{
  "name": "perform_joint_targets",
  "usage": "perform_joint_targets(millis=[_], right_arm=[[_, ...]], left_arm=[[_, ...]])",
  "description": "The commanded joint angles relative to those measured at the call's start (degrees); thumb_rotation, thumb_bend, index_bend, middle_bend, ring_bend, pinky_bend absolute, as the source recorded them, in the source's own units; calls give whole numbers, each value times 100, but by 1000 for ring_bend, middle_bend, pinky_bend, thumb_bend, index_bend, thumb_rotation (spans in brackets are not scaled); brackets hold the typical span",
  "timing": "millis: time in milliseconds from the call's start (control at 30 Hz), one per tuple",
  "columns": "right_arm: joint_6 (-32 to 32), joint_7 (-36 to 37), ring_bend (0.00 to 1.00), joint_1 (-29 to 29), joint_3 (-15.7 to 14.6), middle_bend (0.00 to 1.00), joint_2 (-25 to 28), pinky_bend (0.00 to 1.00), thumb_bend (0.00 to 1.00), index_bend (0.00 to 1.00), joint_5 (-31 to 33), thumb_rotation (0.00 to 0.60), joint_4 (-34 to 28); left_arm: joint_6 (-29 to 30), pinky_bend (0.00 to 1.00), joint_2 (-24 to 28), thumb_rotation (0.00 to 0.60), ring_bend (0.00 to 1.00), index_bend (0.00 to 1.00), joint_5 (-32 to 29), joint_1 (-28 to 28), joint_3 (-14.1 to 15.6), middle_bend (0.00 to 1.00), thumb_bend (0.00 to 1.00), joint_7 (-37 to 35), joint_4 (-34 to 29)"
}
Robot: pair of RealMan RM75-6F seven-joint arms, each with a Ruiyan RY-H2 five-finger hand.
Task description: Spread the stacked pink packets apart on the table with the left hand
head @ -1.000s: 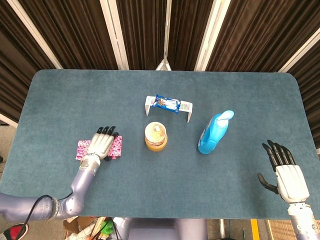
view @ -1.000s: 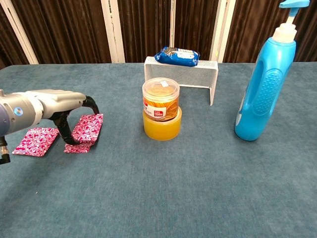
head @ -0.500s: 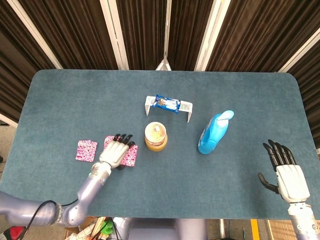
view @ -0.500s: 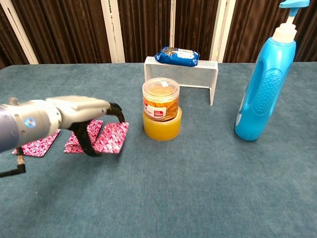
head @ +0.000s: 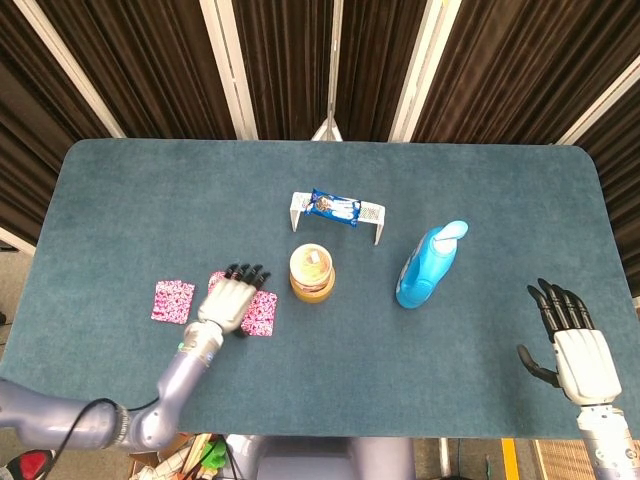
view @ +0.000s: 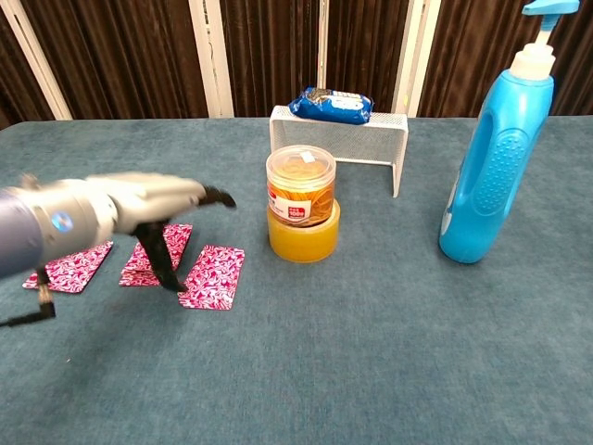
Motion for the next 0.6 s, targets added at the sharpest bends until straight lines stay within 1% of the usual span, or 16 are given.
perform_joint_targets(millis=[33,100,167,200,233,267,333,400,467,533,600], right_arm=[[6,1,0,-4,2,0,2,87,363,0,4,600,2],[9,-4,0,-8,-1,0,3,87,363,0,4,600,7],[4,-20,0,-5,4,0,-4,87,363,0,13,600,19],[1,-30,0,-4,5,0,-7,87,363,0,15,600,25],[1,-46,0,-3,7,0,-11,87,363,0,16,600,28],[-2,-84,0,0,13,0,-18,87,363,0,24,600,29],[8,-150,0,3,25,0,-35,87,363,0,26,600,28],[16,-206,0,0,30,0,-48,87,363,0,32,600,32],[16,-254,0,-6,34,0,-66,87,363,0,53,600,37],[27,-295,0,-18,43,0,-80,87,363,0,80,600,36],[28,-329,0,-19,45,0,-88,87,363,0,83,600,36]], left_arm=[[102,0,488,600,0,0,327,231,-49,0,154,-409,-411],[266,0,795,600,0,0,662,451,17,0,154,-696,-698],[458,0,1090,600,0,0,1049,692,174,0,154,-914,-938],[594,0,1283,600,0,0,1316,850,307,0,154,-1021,-1060],[752,0,1470,600,0,0,1605,1019,458,0,154,-1115,-1152],[1255,0,1869,600,0,0,2085,1426,822,0,154,-1199,-1285],[1711,0,2204,600,0,0,2872,1910,1220,0,154,-1626,-1317],[2033,0,2359,600,0,0,3364,2260,1460,0,154,-1980,-1195],[2447,0,2440,600,0,0,3862,2655,1671,0,154,-2325,-929],[3025,0,2442,600,0,0,4357,3133,1900,0,154,-2531,-424],[3286,0,2376,600,0,0,4702,3393,1987,0,154,-2714,-53]])
